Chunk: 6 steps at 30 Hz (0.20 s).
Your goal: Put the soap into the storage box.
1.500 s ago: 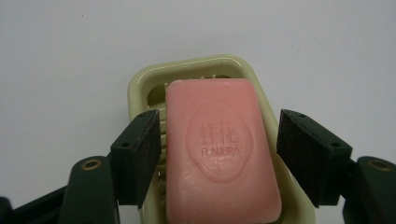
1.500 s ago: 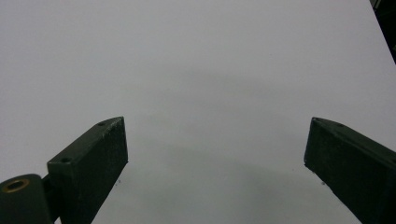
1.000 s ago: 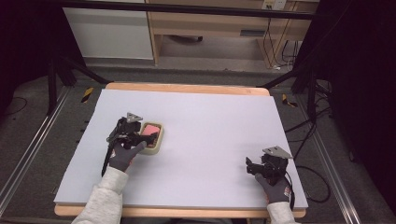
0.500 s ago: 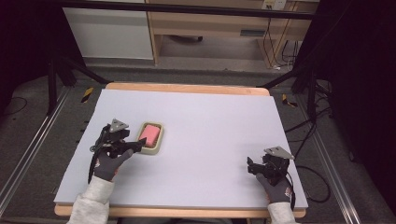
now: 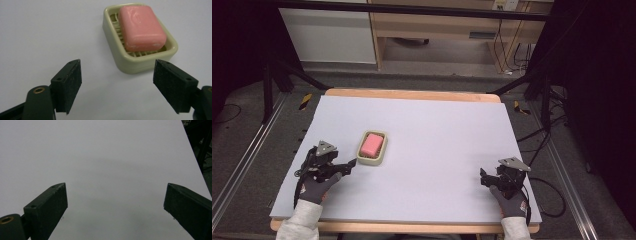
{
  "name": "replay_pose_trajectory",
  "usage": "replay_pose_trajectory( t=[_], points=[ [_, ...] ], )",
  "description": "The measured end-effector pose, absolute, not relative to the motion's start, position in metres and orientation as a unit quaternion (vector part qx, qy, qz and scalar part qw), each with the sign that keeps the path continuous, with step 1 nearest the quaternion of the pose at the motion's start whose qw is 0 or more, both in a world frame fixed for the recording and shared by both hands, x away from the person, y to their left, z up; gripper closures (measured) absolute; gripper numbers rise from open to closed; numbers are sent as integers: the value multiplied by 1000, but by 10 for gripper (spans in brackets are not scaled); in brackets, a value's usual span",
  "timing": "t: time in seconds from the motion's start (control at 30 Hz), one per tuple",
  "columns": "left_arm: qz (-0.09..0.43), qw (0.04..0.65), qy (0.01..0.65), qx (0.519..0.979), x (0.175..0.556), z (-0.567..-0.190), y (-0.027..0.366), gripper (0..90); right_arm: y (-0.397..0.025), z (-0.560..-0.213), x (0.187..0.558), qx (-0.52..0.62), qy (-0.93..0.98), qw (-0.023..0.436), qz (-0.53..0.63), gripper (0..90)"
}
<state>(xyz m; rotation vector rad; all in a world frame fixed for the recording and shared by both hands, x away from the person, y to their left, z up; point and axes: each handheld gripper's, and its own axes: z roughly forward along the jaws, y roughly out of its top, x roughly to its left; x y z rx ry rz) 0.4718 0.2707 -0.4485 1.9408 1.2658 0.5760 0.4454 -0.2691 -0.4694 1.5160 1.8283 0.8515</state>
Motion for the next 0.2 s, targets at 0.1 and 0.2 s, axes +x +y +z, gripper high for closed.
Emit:
replay_pose_trajectory(
  t=[0.1, 0.2],
  points=[
    [226, 364, 496, 755, 467, -453, 278, 235, -271, -470, 446, 574, 690, 305, 319, 54],
    [228, 358, 500, 755, 464, -457, 284, 239, -271, -470, 446, 576, 689, 304, 318, 54]
  ],
)
